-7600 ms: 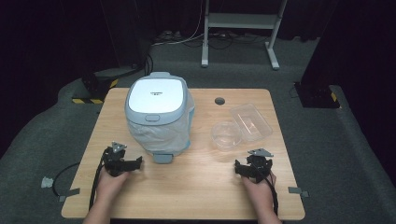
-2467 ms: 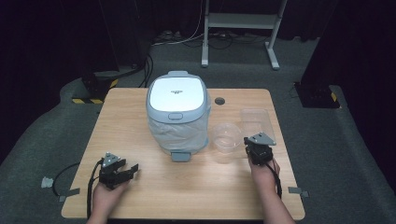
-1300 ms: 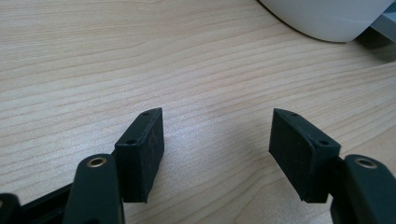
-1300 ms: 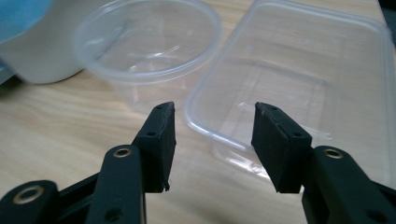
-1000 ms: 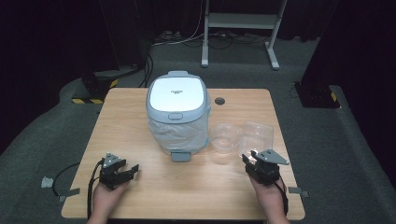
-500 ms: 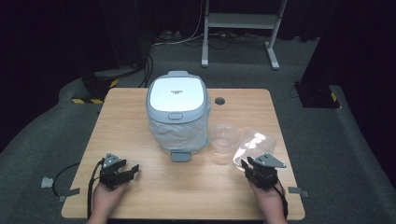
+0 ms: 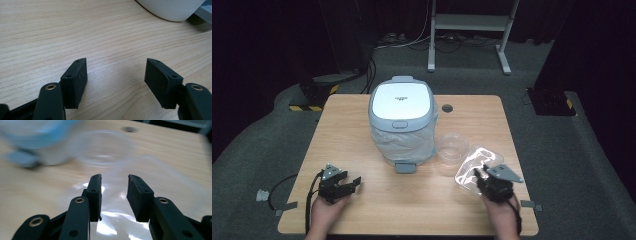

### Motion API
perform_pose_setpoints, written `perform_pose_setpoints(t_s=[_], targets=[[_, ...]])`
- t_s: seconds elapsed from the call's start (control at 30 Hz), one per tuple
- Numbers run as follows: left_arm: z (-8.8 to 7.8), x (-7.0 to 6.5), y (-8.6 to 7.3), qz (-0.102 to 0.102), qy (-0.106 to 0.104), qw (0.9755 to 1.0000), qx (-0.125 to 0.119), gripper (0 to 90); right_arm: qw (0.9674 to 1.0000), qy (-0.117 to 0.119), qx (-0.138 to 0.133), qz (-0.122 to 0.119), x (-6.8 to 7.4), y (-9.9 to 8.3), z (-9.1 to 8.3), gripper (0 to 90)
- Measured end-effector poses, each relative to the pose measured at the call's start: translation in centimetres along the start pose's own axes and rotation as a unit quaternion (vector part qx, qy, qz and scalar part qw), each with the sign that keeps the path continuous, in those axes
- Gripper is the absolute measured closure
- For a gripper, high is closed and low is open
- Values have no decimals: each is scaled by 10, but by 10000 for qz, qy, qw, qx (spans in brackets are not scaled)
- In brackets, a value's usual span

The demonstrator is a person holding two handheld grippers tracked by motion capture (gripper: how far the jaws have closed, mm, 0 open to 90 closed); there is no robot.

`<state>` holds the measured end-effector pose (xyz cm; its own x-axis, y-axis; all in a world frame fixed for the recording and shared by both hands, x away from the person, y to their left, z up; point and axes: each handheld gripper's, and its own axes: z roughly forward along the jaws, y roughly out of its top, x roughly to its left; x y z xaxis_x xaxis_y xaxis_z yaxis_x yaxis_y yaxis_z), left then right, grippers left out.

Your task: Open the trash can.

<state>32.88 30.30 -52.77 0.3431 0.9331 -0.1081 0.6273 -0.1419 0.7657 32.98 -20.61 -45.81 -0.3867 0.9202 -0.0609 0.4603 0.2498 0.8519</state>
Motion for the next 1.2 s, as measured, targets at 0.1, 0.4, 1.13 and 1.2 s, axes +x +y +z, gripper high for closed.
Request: perform_pose_setpoints(t_s=[0.1, 0.4, 1.13, 1.2], targets=[[1, -1, 0, 64, 40, 10000, 7, 348, 9981, -437, 61, 422, -46, 0, 9, 592], [1, -2, 0, 49, 62, 10000, 6, 350, 9936, -451, 242, 1007, -77, 5, 47, 372], [-26, -59, 1, 299, -736, 9945, -677, 325, 9976, 197, 120, 647, 2, -6, 12, 409], [-27, -72, 0, 381, -857, 9930, -720, 291, 9980, 86, 106, 618, -2, -11, 5, 441]])
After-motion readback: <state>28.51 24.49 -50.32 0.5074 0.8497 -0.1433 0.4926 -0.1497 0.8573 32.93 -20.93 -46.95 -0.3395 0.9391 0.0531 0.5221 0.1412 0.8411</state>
